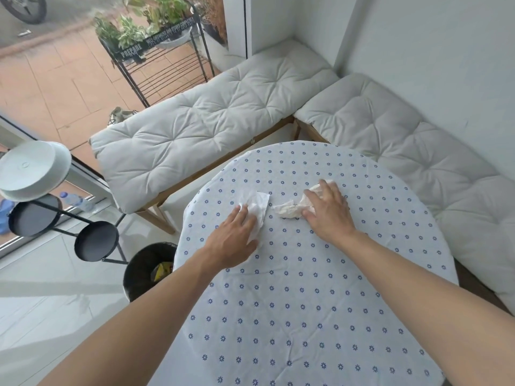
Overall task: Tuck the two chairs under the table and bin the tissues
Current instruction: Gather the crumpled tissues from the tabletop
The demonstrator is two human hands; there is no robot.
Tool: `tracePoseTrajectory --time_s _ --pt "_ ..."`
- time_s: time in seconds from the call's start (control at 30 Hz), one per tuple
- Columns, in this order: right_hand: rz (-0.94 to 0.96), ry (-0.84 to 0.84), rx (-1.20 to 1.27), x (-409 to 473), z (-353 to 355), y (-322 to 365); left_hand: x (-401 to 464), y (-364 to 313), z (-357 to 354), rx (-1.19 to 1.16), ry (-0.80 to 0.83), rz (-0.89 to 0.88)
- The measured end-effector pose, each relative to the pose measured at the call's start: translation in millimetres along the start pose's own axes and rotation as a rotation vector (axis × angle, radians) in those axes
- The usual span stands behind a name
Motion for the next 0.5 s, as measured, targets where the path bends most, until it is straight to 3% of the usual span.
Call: tracePoseTrajectory --time_s 0.1,0.27,0.5 --pt "-0.049 0.068 0.060 0 -6 -1 -3 3 3 -0.026 -0.033 -0.010" --pt "0.025 -0.089 0.148 -20 2 14 -16 5 5 0.032 -0.111 -0.060" --pt "0.107 -0.112 0.246 -44 11 62 -55 46 31 -0.006 -0.232 -0.025"
Point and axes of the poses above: each hand's wrist, its own x-axis towards the middle knuckle, its own z-axis out of the back of the hand, y = z × x, the point moved 5 cm from there along x, towards the middle knuckle, and after that the axes turned 10 degrees about -x, right-handed, at the moved point
